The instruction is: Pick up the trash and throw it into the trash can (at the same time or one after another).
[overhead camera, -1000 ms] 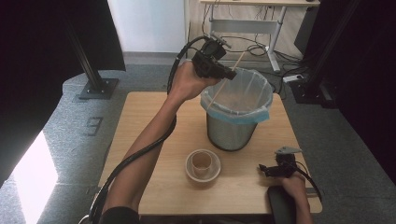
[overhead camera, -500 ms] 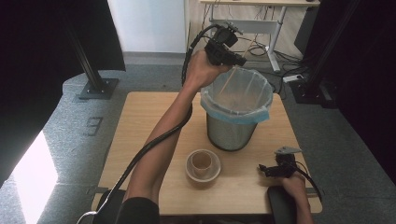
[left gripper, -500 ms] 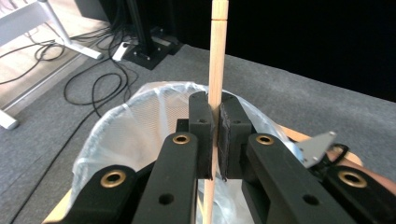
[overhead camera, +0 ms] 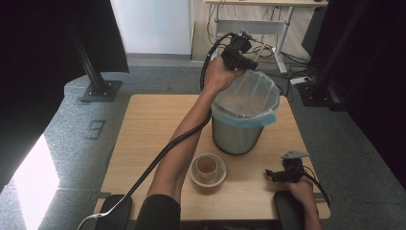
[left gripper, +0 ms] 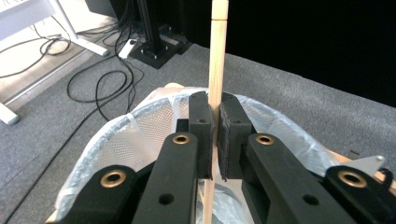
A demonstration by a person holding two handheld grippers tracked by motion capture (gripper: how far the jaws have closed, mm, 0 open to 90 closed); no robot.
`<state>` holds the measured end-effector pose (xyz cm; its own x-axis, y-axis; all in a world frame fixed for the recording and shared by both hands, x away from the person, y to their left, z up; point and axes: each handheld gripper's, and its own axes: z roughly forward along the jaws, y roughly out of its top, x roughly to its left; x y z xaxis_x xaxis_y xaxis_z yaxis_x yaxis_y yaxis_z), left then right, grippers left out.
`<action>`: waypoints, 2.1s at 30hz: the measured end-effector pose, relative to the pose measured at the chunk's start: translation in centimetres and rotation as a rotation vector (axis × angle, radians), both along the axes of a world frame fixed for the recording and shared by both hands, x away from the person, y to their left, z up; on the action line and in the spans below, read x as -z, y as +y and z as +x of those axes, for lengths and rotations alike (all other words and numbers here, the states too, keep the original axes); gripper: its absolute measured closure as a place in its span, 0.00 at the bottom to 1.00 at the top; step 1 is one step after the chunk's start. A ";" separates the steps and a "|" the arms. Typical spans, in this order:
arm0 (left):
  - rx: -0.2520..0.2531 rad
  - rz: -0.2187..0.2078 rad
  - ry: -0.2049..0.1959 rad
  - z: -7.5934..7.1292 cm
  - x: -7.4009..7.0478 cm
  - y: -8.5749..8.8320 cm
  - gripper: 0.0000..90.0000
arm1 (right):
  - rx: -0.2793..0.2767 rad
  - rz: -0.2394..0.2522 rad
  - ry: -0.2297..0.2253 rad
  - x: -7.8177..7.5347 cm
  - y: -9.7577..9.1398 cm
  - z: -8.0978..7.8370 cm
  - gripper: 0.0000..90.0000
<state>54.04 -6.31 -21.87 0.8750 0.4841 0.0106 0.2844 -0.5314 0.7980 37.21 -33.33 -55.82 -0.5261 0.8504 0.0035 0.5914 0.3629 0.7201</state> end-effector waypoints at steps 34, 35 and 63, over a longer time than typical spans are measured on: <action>0.074 0.009 0.055 -4.1 1.9 5.3 0.16 | -0.011 0.000 0.001 0.0 0.1 -0.2 0.00; 0.077 0.017 0.047 -4.5 1.8 5.6 0.16 | -0.011 0.001 0.001 0.0 0.1 -0.2 0.00; 0.045 0.071 0.000 -11.3 5.9 13.4 0.24 | -0.012 -0.001 0.002 0.0 0.1 -0.2 0.00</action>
<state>42.72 7.06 -27.72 0.8960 0.4420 0.0429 0.2590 -0.5987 0.7580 37.02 -33.27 -55.80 -0.5362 0.8441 0.0039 0.5885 0.3706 0.7186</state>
